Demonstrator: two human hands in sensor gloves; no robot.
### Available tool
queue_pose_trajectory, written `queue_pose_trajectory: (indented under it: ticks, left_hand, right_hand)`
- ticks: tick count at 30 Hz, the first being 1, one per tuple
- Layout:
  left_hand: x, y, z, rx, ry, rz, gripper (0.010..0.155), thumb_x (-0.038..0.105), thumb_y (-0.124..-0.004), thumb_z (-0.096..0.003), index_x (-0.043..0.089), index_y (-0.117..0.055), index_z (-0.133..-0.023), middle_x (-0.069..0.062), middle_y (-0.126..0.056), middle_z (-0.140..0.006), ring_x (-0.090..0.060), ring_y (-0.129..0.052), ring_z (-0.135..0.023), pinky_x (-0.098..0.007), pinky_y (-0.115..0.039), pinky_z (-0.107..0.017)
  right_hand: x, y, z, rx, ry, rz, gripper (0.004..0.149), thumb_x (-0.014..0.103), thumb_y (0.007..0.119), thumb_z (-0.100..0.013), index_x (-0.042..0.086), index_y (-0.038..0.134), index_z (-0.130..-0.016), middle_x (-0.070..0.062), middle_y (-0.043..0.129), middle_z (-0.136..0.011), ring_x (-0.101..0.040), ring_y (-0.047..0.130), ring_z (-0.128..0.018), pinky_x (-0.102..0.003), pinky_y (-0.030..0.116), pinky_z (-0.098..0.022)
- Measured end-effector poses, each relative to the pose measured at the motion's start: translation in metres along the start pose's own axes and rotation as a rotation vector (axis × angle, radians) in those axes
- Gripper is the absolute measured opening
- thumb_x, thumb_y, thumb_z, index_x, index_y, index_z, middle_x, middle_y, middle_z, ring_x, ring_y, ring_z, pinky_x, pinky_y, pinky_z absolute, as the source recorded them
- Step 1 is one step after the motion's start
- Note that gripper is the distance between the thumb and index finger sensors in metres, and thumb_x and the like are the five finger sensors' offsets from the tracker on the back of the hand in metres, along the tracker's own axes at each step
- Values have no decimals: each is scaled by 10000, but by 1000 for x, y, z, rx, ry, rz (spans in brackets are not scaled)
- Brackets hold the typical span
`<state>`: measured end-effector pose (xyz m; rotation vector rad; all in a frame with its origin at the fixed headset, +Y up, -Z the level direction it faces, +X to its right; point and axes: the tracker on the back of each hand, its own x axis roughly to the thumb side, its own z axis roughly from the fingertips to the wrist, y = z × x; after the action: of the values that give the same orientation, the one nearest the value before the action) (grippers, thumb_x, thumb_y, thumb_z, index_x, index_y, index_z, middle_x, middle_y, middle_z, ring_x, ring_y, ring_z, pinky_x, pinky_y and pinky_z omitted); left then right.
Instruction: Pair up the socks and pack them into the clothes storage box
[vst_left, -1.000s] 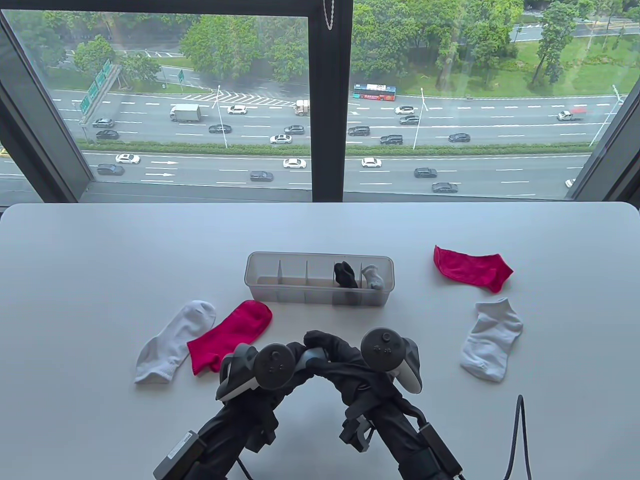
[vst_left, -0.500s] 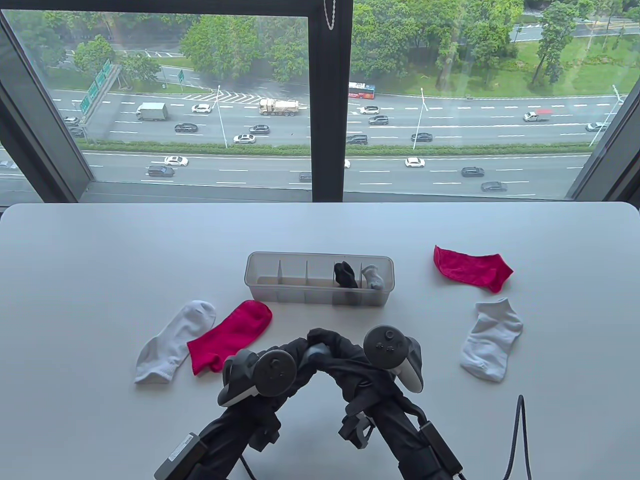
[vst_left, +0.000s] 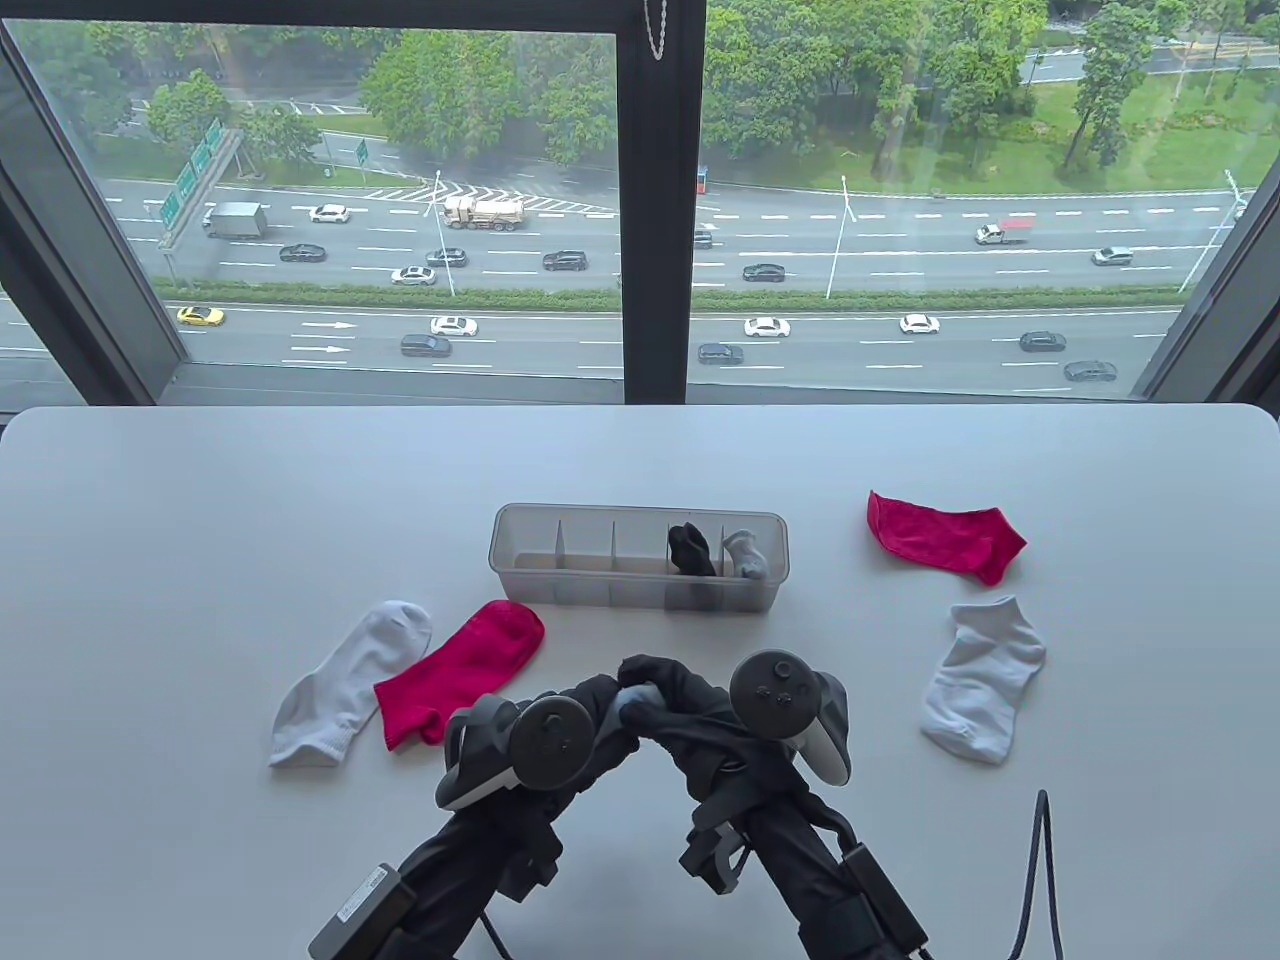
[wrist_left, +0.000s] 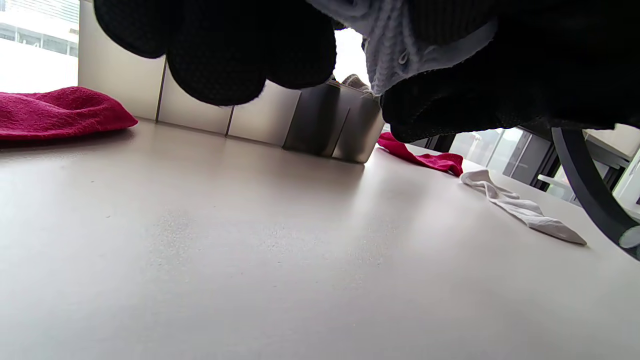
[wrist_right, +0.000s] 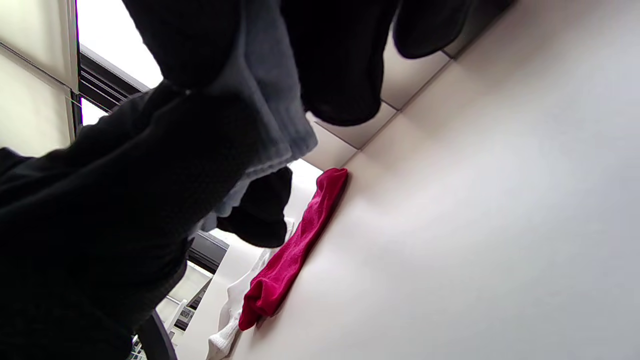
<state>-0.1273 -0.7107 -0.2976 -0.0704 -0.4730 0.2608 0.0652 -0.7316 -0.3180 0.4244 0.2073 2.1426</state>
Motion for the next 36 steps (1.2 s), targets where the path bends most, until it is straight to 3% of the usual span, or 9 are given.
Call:
queue_pose_trajectory:
  ticks: [1,6,15,17,21,24,26,30,36]
  left_hand:
    - [2,1,1,25,-4,-12,710,455,-659,-540,109,-384,-1096,-212,-668,-1060,-474,-744,-922,-680,-592,-703]
    - [5,1,-1,-7,-8,-27,681,411,-639,-540,83,-405,-1090,-233,-690,-998,-445,-785,-818,-660,-621,-681]
    - [3,-2,-2,-82,-37,1,738,373,-657,-551,81,-282,-1115,-234,-560,-1079,-456,-700,-907,-660,-577,-719]
    - [7,-1,-2,-47,-37,-21,703,356,-651,-552,42,-340,-1098,-223,-662,-1001,-424,-785,-837,-644,-638,-691]
    - [2,6,0,55,-27,46,677,365,-616,-555,-4,-369,-1066,-186,-762,-869,-315,-884,-676,-597,-737,-635]
    - [-3,9,2,130,-40,266,675,356,-621,-554,-20,-389,-1066,-199,-781,-873,-332,-903,-677,-600,-751,-619]
    - [-5,8,1,67,-29,346,679,330,-631,-565,-20,-362,-1081,-228,-750,-947,-398,-886,-762,-627,-725,-644]
    - [-3,6,-1,-116,-40,326,721,384,-581,-591,16,-245,-1112,-292,-565,-1121,-511,-722,-936,-672,-616,-694]
    - [-2,14,6,156,67,280,593,369,-711,-552,25,-620,-1027,-222,-835,-944,-415,-932,-725,-595,-775,-577]
  right_hand:
    - [-2,0,1,-36,18,33,517,392,678,-618,120,577,-1045,-111,889,-807,-236,919,-684,-567,624,-720]
    - [-4,2,2,-50,39,-32,549,432,705,-612,104,587,-1035,-99,906,-762,-208,929,-639,-550,647,-709]
    - [-1,2,3,-120,82,-37,555,448,724,-613,91,612,-1022,-91,927,-697,-181,943,-569,-515,685,-687]
    - [0,1,4,-129,88,-30,569,453,727,-604,94,604,-1027,-85,931,-683,-170,945,-556,-503,691,-685]
    - [-8,-2,3,-27,10,-274,744,433,735,-586,83,368,-1130,-117,803,-890,-234,838,-786,-596,549,-748]
    - [-7,5,-2,110,28,-346,816,420,741,-584,37,293,-1149,-272,561,-1082,-446,608,-961,-681,447,-731]
    - [-8,10,-4,190,-17,-326,683,461,611,-636,54,404,-1144,-342,442,-1155,-533,548,-1004,-671,502,-719]
    - [-10,9,-1,95,21,-356,620,413,648,-633,58,440,-1097,-338,495,-1143,-538,659,-976,-621,617,-707]
    - [-5,2,1,-64,34,-222,613,439,711,-592,48,521,-1024,-214,794,-927,-298,926,-775,-460,797,-622]
